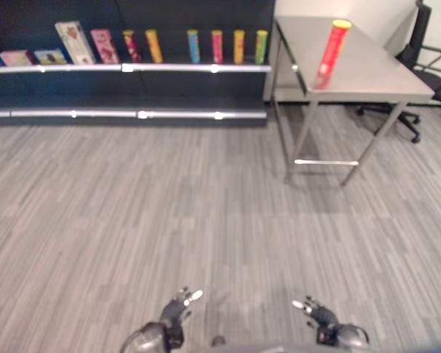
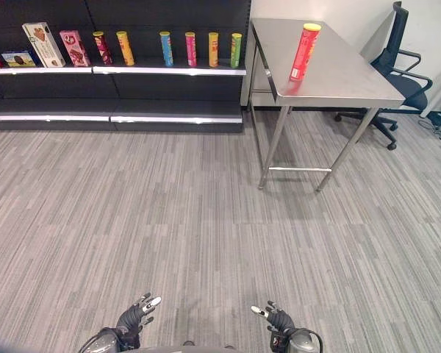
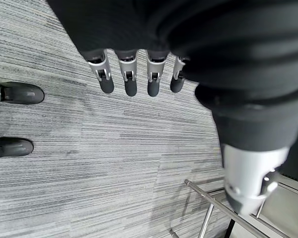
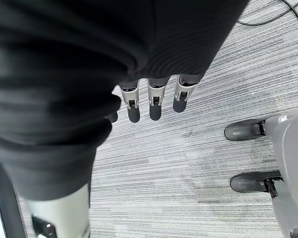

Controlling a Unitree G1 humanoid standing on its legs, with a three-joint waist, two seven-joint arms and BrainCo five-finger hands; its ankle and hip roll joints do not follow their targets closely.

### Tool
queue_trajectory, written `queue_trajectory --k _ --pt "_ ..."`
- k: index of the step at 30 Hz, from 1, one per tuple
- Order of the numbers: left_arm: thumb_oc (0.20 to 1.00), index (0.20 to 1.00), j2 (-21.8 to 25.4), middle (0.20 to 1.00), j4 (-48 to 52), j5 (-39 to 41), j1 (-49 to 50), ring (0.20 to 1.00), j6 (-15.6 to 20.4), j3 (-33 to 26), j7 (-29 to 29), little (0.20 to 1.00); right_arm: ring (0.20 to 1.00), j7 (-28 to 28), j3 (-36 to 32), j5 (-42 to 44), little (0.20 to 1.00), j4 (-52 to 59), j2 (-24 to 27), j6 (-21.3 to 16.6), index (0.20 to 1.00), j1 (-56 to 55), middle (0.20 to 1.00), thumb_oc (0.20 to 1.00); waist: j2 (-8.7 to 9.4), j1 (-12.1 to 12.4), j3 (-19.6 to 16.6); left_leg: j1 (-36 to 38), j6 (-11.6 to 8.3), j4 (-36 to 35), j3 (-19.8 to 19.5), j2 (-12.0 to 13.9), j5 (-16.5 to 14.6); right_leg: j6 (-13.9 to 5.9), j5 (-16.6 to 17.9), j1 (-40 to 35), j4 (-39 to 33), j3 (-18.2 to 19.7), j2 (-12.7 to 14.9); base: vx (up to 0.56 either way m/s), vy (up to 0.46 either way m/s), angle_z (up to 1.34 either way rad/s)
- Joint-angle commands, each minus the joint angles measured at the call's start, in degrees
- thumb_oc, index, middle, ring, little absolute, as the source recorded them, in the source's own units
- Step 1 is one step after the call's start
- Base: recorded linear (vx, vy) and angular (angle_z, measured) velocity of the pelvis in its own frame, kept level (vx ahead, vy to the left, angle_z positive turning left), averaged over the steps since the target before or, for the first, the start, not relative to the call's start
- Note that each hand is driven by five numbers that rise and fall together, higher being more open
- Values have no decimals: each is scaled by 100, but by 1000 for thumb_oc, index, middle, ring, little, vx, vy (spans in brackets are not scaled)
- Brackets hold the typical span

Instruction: Put the goods on the table back onto the shelves and tidy them up.

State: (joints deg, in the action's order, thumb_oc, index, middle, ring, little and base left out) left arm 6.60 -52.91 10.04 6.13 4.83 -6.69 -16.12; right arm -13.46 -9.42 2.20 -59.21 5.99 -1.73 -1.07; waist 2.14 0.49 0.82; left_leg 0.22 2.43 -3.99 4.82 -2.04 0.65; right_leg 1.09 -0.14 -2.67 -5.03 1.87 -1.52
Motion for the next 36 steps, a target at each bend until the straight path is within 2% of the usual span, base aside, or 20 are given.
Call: queue_trajectory --k 1,25,36 --pt "1000 1000 -131 1000 -165 -87 -219 1000 220 120 -97 1000 1000 -27 -36 -7 1000 0 -89 -161 1000 0 1000 1000 -118 87 -311 90 -327 -101 -612 406 70 -74 397 429 3 -9 259 0 0 0" --pt "1000 1000 -218 1000 -287 -139 -218 1000 289 8 85 1000 1000 58 54 -62 1000 -136 -110 -232 1000 111 1000 1000 -73 197 -426 38 -323 -101 -702 390 46 -66 386 387 3 -4 240 -3 0 1" --pt "1000 1000 -309 1000 -272 -78 -245 1000 277 -44 115 1000 1000 80 74 -81 1000 -167 -86 -230 1000 142 1000 1000 -58 228 -413 108 -330 -101 -754 438 161 -58 424 298 3 -4 210 7 -5 0"
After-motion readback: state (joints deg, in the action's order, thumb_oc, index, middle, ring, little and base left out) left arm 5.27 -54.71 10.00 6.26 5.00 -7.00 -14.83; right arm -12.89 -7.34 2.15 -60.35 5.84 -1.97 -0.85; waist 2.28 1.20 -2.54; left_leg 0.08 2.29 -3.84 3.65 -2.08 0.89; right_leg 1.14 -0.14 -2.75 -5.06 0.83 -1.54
